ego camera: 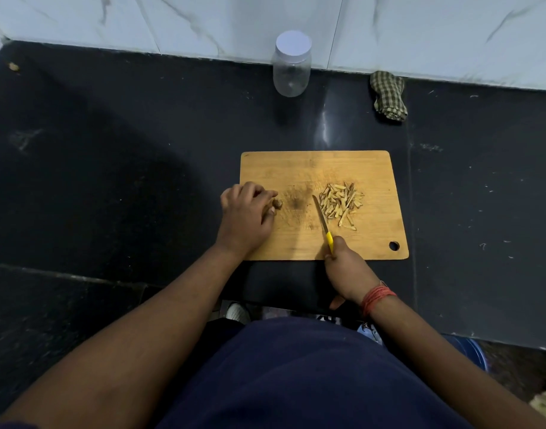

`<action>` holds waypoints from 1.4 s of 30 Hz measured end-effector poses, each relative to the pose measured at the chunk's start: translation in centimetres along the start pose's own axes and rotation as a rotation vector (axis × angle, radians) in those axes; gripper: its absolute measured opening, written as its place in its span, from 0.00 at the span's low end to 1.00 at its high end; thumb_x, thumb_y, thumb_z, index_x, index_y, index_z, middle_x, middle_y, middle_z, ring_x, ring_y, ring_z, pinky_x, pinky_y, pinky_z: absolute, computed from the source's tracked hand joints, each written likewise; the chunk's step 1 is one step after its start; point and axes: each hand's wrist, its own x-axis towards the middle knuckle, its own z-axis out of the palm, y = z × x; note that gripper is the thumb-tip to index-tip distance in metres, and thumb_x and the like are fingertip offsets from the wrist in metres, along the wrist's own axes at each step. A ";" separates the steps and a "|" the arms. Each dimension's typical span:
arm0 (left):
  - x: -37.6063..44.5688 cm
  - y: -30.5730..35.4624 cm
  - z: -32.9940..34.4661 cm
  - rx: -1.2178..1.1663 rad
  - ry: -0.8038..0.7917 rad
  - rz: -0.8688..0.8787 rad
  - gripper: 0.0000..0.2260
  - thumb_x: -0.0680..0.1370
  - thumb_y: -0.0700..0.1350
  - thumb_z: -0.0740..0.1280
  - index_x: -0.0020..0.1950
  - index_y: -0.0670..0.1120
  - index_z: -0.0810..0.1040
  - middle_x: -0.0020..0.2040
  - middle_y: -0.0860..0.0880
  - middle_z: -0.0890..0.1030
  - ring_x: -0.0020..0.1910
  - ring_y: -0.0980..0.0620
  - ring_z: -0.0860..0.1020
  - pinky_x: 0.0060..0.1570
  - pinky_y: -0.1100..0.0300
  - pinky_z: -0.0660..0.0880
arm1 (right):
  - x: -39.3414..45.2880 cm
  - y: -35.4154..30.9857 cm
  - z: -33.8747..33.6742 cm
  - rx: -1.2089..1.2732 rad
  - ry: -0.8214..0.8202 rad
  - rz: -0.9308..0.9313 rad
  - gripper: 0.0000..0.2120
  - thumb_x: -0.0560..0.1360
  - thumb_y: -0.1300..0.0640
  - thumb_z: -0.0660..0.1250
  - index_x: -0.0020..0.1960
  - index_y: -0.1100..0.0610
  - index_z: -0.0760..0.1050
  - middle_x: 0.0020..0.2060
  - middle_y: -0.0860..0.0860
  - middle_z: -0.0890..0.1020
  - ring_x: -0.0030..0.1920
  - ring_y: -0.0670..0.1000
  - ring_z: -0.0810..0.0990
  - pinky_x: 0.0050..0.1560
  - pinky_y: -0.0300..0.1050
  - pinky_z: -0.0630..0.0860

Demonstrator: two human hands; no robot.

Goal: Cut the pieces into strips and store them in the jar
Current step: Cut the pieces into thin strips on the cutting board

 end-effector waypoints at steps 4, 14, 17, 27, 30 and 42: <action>0.8 1.0 0.0 0.052 -0.028 -0.002 0.11 0.77 0.53 0.67 0.57 0.51 0.81 0.57 0.51 0.74 0.60 0.49 0.69 0.67 0.45 0.60 | 0.0 0.2 -0.4 0.045 0.022 0.030 0.18 0.81 0.63 0.49 0.71 0.55 0.59 0.47 0.59 0.74 0.30 0.62 0.81 0.23 0.53 0.79; 2.4 3.5 0.8 0.046 -0.058 0.002 0.11 0.77 0.55 0.68 0.55 0.51 0.81 0.59 0.51 0.74 0.62 0.48 0.69 0.66 0.46 0.62 | -0.6 -0.1 -0.8 0.044 -0.004 -0.022 0.17 0.82 0.62 0.51 0.70 0.55 0.59 0.49 0.60 0.74 0.34 0.64 0.80 0.23 0.54 0.79; 2.8 4.3 1.2 0.029 -0.144 -0.022 0.15 0.77 0.57 0.68 0.61 0.52 0.79 0.62 0.52 0.73 0.65 0.48 0.67 0.67 0.45 0.60 | -0.6 -0.3 -0.9 0.048 -0.018 -0.025 0.19 0.82 0.62 0.51 0.72 0.54 0.57 0.49 0.58 0.73 0.34 0.64 0.81 0.23 0.53 0.79; 2.5 3.6 1.3 -0.023 -0.119 0.007 0.10 0.79 0.53 0.67 0.58 0.53 0.81 0.57 0.53 0.77 0.62 0.49 0.70 0.66 0.46 0.62 | -0.1 -1.4 -0.4 0.049 -0.072 -0.037 0.17 0.82 0.61 0.51 0.70 0.56 0.59 0.43 0.56 0.72 0.34 0.61 0.79 0.21 0.48 0.77; 2.7 3.5 1.2 -0.031 -0.126 0.000 0.08 0.79 0.53 0.68 0.56 0.54 0.82 0.56 0.54 0.77 0.61 0.49 0.70 0.65 0.46 0.62 | 0.3 -1.7 -0.1 0.049 -0.084 -0.032 0.19 0.82 0.61 0.52 0.72 0.54 0.58 0.43 0.55 0.71 0.34 0.61 0.78 0.20 0.47 0.76; 2.7 3.4 1.5 -0.059 -0.097 0.073 0.03 0.78 0.47 0.69 0.48 0.50 0.82 0.52 0.55 0.80 0.56 0.49 0.73 0.63 0.48 0.62 | 1.3 -2.7 0.4 0.009 -0.089 -0.024 0.13 0.81 0.64 0.52 0.64 0.57 0.61 0.46 0.59 0.72 0.36 0.62 0.77 0.17 0.49 0.74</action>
